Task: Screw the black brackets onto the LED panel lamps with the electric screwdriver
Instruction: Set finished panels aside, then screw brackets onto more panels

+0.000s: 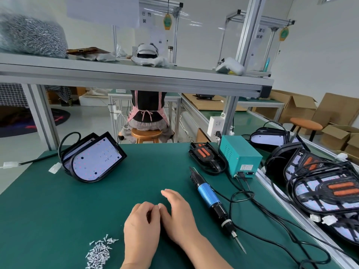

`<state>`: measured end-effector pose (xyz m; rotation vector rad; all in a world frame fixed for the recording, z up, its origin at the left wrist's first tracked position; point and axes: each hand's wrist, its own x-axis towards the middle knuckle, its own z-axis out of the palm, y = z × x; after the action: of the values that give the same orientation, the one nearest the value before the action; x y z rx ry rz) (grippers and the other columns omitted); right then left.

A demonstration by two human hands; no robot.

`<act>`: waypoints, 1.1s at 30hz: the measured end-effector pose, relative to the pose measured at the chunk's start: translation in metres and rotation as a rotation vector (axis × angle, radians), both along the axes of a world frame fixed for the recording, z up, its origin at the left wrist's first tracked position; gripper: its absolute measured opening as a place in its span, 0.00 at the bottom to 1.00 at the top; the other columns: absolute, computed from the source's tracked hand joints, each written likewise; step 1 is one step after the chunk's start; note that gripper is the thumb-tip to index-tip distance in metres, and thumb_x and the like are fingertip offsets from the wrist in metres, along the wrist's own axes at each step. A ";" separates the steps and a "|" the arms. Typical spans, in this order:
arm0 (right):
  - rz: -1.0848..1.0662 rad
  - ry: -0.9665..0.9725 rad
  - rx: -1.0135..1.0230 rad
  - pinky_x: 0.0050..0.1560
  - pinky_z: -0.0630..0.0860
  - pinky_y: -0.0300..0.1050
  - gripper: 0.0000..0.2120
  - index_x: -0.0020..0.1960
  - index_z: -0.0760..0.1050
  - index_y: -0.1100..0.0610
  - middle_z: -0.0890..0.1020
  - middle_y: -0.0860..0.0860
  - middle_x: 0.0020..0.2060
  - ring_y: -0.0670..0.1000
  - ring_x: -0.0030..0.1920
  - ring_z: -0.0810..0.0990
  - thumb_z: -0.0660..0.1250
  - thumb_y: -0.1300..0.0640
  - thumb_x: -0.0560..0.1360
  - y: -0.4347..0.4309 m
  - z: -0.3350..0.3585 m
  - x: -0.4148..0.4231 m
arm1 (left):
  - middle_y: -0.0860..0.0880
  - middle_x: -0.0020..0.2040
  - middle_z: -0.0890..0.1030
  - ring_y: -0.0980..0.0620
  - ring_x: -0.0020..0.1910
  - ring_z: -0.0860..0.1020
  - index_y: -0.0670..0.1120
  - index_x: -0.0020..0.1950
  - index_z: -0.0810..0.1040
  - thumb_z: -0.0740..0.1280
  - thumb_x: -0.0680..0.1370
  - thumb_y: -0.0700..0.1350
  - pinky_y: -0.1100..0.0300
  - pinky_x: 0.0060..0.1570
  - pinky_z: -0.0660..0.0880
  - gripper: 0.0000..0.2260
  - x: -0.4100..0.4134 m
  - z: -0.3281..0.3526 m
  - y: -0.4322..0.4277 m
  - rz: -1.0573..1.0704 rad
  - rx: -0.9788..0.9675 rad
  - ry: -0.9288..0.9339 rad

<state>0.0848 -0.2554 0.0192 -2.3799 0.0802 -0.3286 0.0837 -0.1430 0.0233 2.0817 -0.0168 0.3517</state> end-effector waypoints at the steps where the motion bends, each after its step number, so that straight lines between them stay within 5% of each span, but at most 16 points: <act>1: -0.002 0.001 0.004 0.74 0.57 0.33 0.22 0.76 0.69 0.51 0.69 0.45 0.75 0.42 0.76 0.64 0.61 0.51 0.82 -0.001 0.000 0.000 | 0.52 0.35 0.76 0.57 0.35 0.75 0.51 0.34 0.76 0.71 0.77 0.41 0.68 0.35 0.64 0.13 0.000 0.000 0.000 -0.002 -0.005 -0.001; 7: 0.000 -0.021 -0.035 0.65 0.53 0.22 0.19 0.71 0.75 0.50 0.74 0.42 0.71 0.40 0.72 0.67 0.63 0.53 0.81 -0.005 -0.003 0.003 | 0.54 0.39 0.77 0.60 0.39 0.78 0.53 0.38 0.78 0.72 0.75 0.37 0.72 0.39 0.69 0.12 -0.003 0.001 -0.001 -0.011 -0.070 -0.047; 11: 0.004 -0.035 -0.023 0.67 0.61 0.28 0.15 0.65 0.79 0.51 0.77 0.41 0.65 0.40 0.68 0.72 0.65 0.56 0.79 -0.007 -0.005 0.007 | 0.53 0.45 0.77 0.64 0.46 0.76 0.51 0.46 0.78 0.71 0.74 0.33 0.75 0.44 0.69 0.12 -0.003 0.003 0.000 -0.055 -0.117 -0.062; 17: 0.006 -0.051 0.017 0.60 0.64 0.25 0.10 0.59 0.81 0.50 0.77 0.35 0.55 0.38 0.61 0.74 0.66 0.58 0.79 -0.007 -0.008 0.009 | 0.53 0.55 0.70 0.55 0.50 0.75 0.50 0.55 0.74 0.70 0.77 0.38 0.62 0.48 0.70 0.11 0.029 0.022 0.020 0.112 -0.217 -0.033; 24: 0.019 -0.045 0.089 0.58 0.71 0.33 0.09 0.54 0.80 0.47 0.78 0.34 0.52 0.36 0.59 0.74 0.67 0.60 0.79 -0.007 -0.008 0.007 | 0.42 0.76 0.57 0.42 0.74 0.60 0.42 0.78 0.55 0.75 0.74 0.46 0.42 0.71 0.66 0.39 0.105 0.037 0.075 0.516 -0.473 0.178; 28: 0.019 -0.054 0.104 0.57 0.71 0.35 0.09 0.53 0.80 0.47 0.78 0.34 0.51 0.37 0.59 0.74 0.67 0.59 0.79 -0.007 -0.007 0.008 | 0.45 0.79 0.55 0.42 0.75 0.62 0.47 0.80 0.49 0.77 0.72 0.49 0.42 0.71 0.66 0.47 0.142 0.039 0.104 0.583 -0.672 0.191; 33: 0.030 -0.048 0.107 0.56 0.71 0.36 0.08 0.53 0.79 0.47 0.79 0.36 0.52 0.39 0.59 0.73 0.67 0.59 0.79 -0.008 -0.006 0.009 | 0.47 0.73 0.66 0.46 0.67 0.69 0.53 0.78 0.52 0.78 0.72 0.46 0.48 0.67 0.65 0.44 0.173 0.043 0.130 0.476 -0.911 0.216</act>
<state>0.0934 -0.2631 0.0132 -2.2638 0.0390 -0.3589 0.2565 -0.0127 0.0666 1.1830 0.6577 0.3296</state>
